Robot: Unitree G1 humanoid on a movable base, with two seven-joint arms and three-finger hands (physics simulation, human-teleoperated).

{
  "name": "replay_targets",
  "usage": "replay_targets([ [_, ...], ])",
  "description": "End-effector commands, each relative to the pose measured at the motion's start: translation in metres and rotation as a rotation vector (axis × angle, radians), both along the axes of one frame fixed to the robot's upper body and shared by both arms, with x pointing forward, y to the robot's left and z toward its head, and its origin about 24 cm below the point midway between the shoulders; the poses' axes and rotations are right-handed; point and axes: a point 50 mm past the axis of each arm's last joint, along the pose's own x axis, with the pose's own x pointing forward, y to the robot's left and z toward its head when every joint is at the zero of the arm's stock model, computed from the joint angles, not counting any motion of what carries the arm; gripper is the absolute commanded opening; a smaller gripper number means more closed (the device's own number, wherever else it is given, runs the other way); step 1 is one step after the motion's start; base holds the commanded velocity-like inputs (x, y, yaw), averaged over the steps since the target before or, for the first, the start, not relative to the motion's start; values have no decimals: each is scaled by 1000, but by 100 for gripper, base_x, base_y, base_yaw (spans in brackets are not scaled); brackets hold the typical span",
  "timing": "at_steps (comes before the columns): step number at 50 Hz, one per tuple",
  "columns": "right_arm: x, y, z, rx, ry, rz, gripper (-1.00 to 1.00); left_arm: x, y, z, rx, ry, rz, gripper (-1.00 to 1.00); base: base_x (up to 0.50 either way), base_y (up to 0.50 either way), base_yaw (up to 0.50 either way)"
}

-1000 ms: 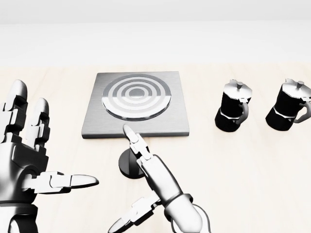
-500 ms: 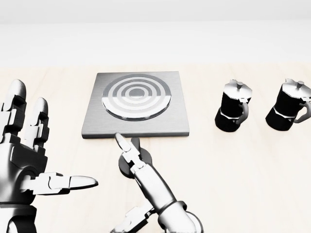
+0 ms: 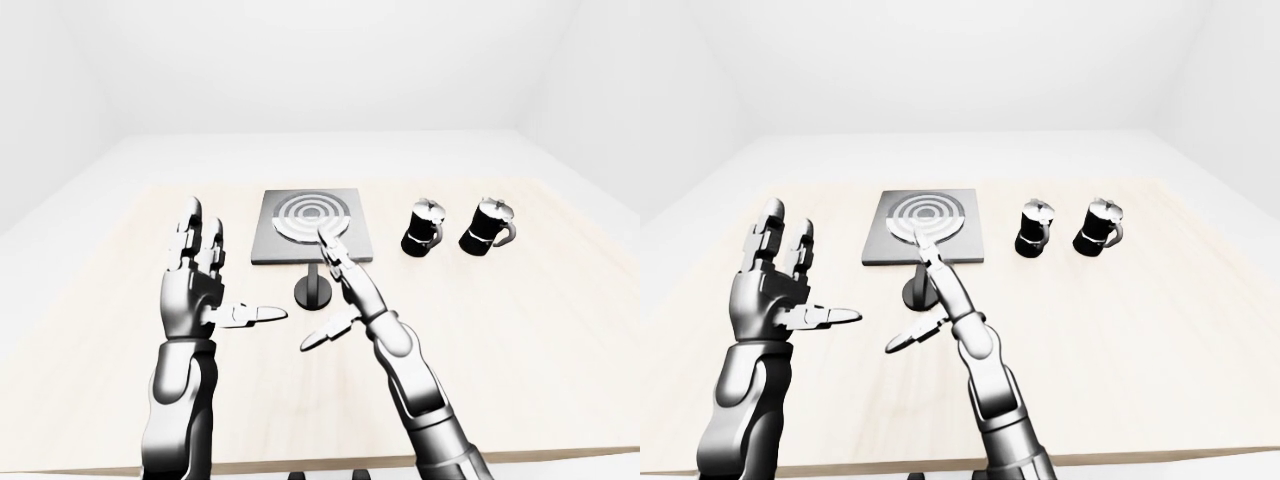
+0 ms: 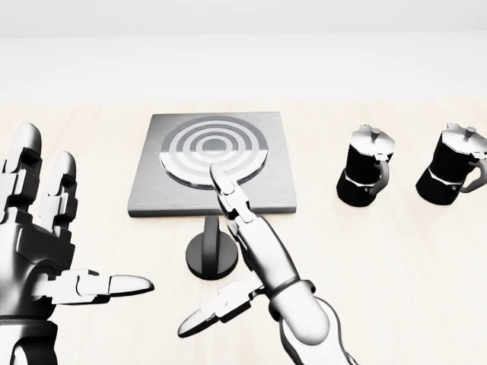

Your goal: Turn off the stove.

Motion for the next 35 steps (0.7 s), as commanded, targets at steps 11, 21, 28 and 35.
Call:
replay_targets([
  [11, 4, 4, -66, -60, 284, -27, 100, 0, 0, -1, -1, 4, 0, 100, 0, 0, 0],
  [21, 5, 4, -81, -84, 348, -37, 100, 0, 1, -1, -2, 5, 3, 100, 0, 0, 0],
  [28, 6, 17, -66, -70, 290, 5, 100, -1, 2, -1, -4, 3, 4, 100, 0, 0, 0],
  [35, 1, 40, -44, -57, 203, 82, 100, -1, 3, -1, -5, 4, 8, 100, 0, 0, 0],
])
